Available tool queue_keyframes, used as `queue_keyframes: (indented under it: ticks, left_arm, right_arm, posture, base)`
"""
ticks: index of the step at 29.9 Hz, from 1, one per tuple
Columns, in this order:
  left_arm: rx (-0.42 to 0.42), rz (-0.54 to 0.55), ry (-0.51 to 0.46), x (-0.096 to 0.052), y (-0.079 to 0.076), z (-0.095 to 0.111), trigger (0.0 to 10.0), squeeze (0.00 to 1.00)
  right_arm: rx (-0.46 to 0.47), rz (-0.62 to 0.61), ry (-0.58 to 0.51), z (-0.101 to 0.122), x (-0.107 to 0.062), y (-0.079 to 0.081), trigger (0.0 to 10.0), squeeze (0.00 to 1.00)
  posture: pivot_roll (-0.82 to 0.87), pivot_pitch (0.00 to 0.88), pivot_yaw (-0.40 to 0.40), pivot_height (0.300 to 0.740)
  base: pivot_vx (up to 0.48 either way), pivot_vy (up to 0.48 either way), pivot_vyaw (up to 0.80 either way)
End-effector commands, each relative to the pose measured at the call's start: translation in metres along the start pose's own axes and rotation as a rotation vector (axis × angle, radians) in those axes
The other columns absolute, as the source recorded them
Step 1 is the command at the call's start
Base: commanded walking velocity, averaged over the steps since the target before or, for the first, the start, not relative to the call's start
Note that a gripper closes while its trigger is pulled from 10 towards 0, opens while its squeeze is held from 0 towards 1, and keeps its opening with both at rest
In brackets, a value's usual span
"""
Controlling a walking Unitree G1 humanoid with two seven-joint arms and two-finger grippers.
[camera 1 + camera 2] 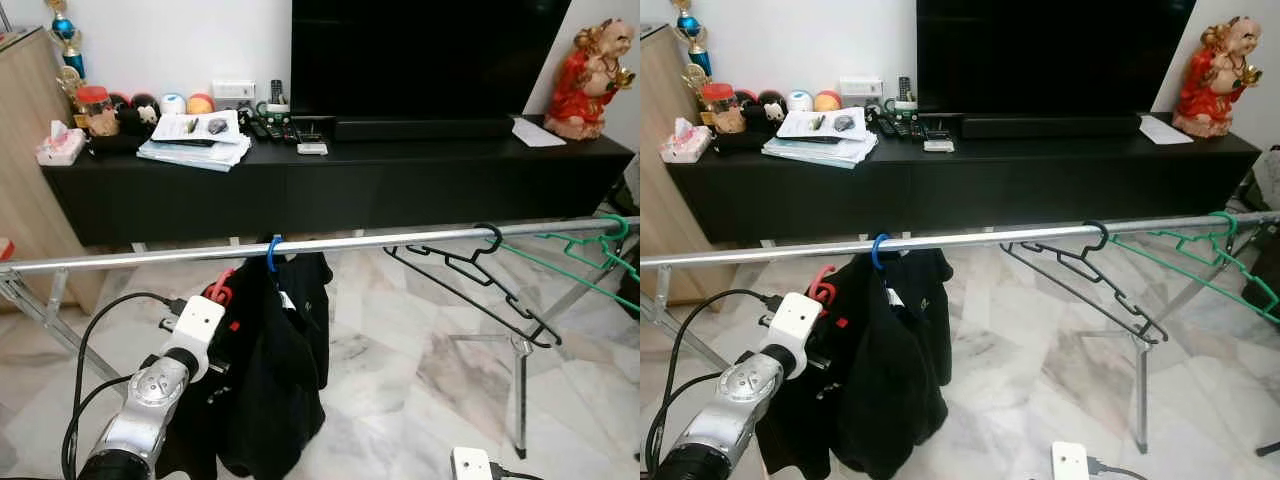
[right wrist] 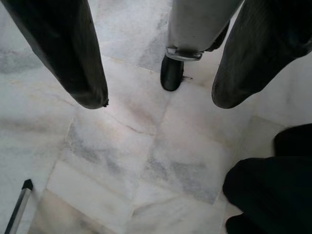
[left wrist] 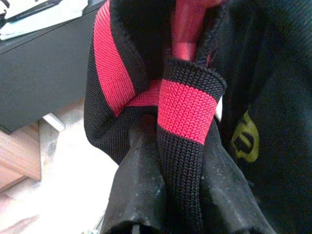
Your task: Hang hanger
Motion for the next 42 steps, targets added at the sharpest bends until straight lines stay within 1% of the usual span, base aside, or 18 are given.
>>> queue_keyframes:
  ticks: [1,2,4,5,8,9,14,18,20,21,24,28,30,34,37,40,42]
  left_arm:
    - [0.001,0.026,-0.024,0.007,0.007,0.013,10.0,0.00]
    - [0.000,0.027,-0.023,0.008,0.007,0.014,10.0,0.00]
    - [0.009,0.021,-0.007,0.014,0.006,0.018,10.0,0.00]
    - [0.013,0.022,0.016,0.019,0.006,0.020,10.0,0.00]
    - [0.009,0.023,0.054,0.025,0.007,0.020,10.0,0.00]
    - [0.003,0.021,0.072,0.029,0.007,0.022,10.0,0.00]
    - [-0.001,0.029,0.108,0.038,0.010,0.027,10.0,0.00]
    - [-0.025,0.057,0.144,0.043,0.015,0.029,10.0,0.00]
    - [-0.040,0.071,0.162,0.045,0.017,0.029,10.0,0.00]
    - [-0.081,0.095,0.184,0.046,0.021,0.027,10.0,0.00]
    - [-0.131,0.128,0.199,0.046,0.026,0.027,10.0,0.00]
    - [-0.137,0.141,0.206,0.048,0.030,0.029,10.0,0.00]
    - [-0.143,0.148,0.233,0.047,0.031,0.025,10.0,0.00]
    - [-0.141,0.138,0.326,0.044,0.029,0.010,10.0,0.00]
    - [-0.160,0.144,0.350,0.042,0.029,0.005,10.0,0.00]
    - [-0.158,0.142,0.359,0.042,0.028,0.004,10.0,0.00]
    - [-0.154,0.132,0.378,0.041,0.025,0.001,10.0,0.00]
  right_arm:
    - [0.004,-0.009,0.004,-0.001,0.000,-0.004,10.0,0.00]
    - [0.004,-0.009,0.004,-0.001,0.000,-0.004,10.0,0.00]
    - [0.002,-0.009,0.005,-0.001,0.000,-0.004,10.0,0.00]
    - [-0.001,-0.010,0.007,-0.001,0.000,-0.004,10.0,0.00]
    - [-0.002,-0.009,0.007,-0.001,0.000,-0.004,10.0,0.00]
    - [-0.002,-0.009,0.007,-0.001,0.000,-0.004,10.0,0.00]
    - [0.000,-0.011,0.007,-0.002,-0.001,-0.004,10.0,0.00]
    - [0.002,-0.015,0.008,-0.003,-0.001,-0.005,10.0,0.00]
    - [0.003,-0.016,0.009,-0.004,-0.001,-0.006,10.0,0.00]
    - [0.004,-0.016,0.009,-0.004,-0.001,-0.006,10.0,0.00]
    - [0.003,-0.017,0.008,-0.004,-0.001,-0.006,10.0,0.00]
    - [0.004,-0.018,0.006,-0.003,-0.001,-0.007,10.0,0.00]
    - [0.003,-0.019,0.007,-0.003,-0.001,-0.007,10.0,0.00]
    - [-0.001,-0.020,0.010,-0.003,-0.001,-0.007,10.0,0.00]
    - [-0.001,-0.021,0.010,-0.003,-0.001,-0.007,10.0,0.00]
    - [0.000,-0.021,0.010,-0.003,-0.001,-0.007,10.0,0.00]
    - [-0.001,-0.020,0.012,-0.003,-0.001,-0.007,10.0,0.00]
  posture:
    - [0.11,0.000,-0.018,0.740]
    - [0.11,0.000,-0.016,0.740]
    - [0.12,0.000,-0.018,0.740]
    - [0.11,0.000,-0.018,0.740]
    - [0.11,0.000,-0.018,0.740]
    - [0.11,0.000,-0.017,0.740]
    - [0.09,0.000,-0.010,0.740]
    - [0.09,0.000,-0.008,0.740]
    - [0.08,0.000,-0.009,0.740]
    - [0.08,0.000,-0.008,0.740]
    - [0.08,0.000,-0.010,0.740]
    - [0.08,0.000,-0.011,0.740]
    - [0.08,0.000,-0.011,0.740]
    - [0.08,0.000,-0.011,0.740]
    - [0.08,0.000,-0.011,0.740]
    - [0.08,0.000,-0.012,0.740]
    - [0.08,0.000,-0.012,0.740]
  base:
    - [0.000,0.000,0.00]
    - [0.000,0.000,0.00]
    - [0.000,0.000,0.00]
    - [0.000,0.000,0.00]
    - [0.000,0.000,0.00]
    - [0.000,0.000,0.00]
    - [0.000,0.000,0.00]
    - [0.000,0.000,0.00]
    - [0.000,0.000,0.00]
    - [0.000,0.000,0.00]
    - [0.000,0.000,0.00]
    - [0.000,0.000,0.00]
    - [0.000,0.000,0.00]
    - [0.000,0.000,0.00]
    - [0.000,0.000,0.00]
    - [0.000,0.000,0.00]
    - [0.000,0.000,0.00]
Point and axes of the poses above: a point about 5 cm out from each wrist's last joint towards the gripper, its own x axis pointing out of the wrist towards the gripper, its own z axis along the axis of the wrist's last joint, y = z × x, the point moved 4 cm from there along x, pointing out of the wrist towards the gripper, and after that the axes turned 10 degrees about x, right-handed, at the moved point
